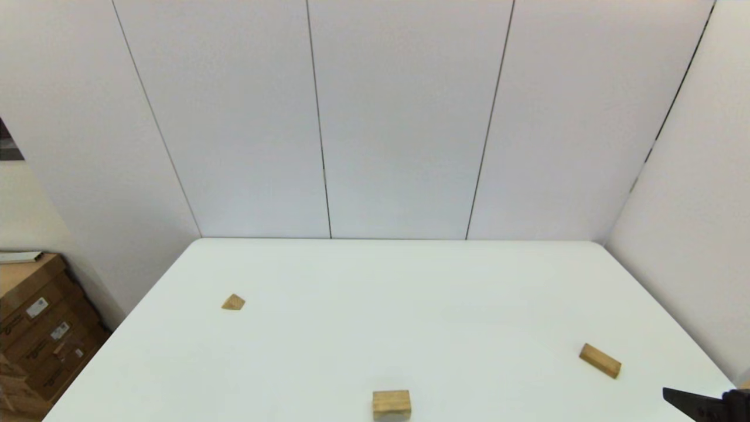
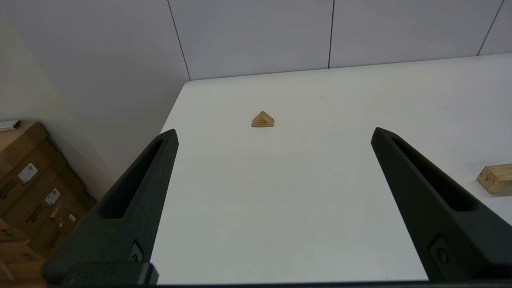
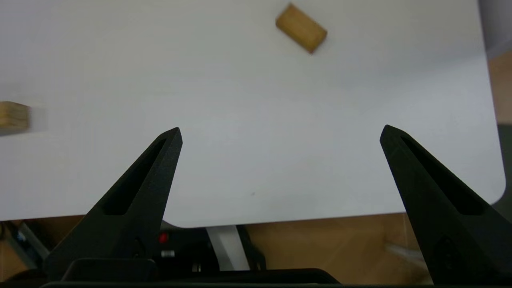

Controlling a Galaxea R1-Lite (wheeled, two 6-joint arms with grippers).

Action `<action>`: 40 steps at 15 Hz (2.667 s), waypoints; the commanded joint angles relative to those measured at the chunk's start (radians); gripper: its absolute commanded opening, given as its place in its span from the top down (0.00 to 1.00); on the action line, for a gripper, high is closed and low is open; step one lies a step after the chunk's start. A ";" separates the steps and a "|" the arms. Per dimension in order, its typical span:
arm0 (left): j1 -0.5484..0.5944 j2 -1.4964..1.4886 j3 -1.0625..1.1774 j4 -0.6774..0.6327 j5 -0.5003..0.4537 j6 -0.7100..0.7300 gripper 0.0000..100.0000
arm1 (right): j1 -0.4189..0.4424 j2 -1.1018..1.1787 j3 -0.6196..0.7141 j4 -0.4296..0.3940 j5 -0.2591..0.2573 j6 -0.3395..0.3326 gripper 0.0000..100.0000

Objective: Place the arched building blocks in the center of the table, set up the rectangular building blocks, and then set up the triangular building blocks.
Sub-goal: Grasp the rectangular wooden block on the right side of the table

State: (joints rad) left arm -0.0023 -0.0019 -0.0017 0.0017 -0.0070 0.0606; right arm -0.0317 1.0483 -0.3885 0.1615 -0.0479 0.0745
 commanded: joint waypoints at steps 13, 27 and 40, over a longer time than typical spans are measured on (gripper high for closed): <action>-0.001 0.002 0.000 0.000 0.001 -0.004 0.00 | -0.206 0.713 -0.271 -0.145 0.141 -0.326 0.00; -0.001 0.002 0.000 0.000 -0.004 0.005 0.00 | -0.289 0.918 -0.372 -0.155 0.235 -0.723 0.00; 0.001 0.002 0.000 0.000 -0.001 0.001 0.00 | -0.234 1.067 -0.454 -0.154 0.227 -0.780 1.00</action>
State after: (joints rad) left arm -0.0023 -0.0009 -0.0017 0.0017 -0.0077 0.0606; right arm -0.2770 2.1002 -0.8489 0.0053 0.1774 -0.7009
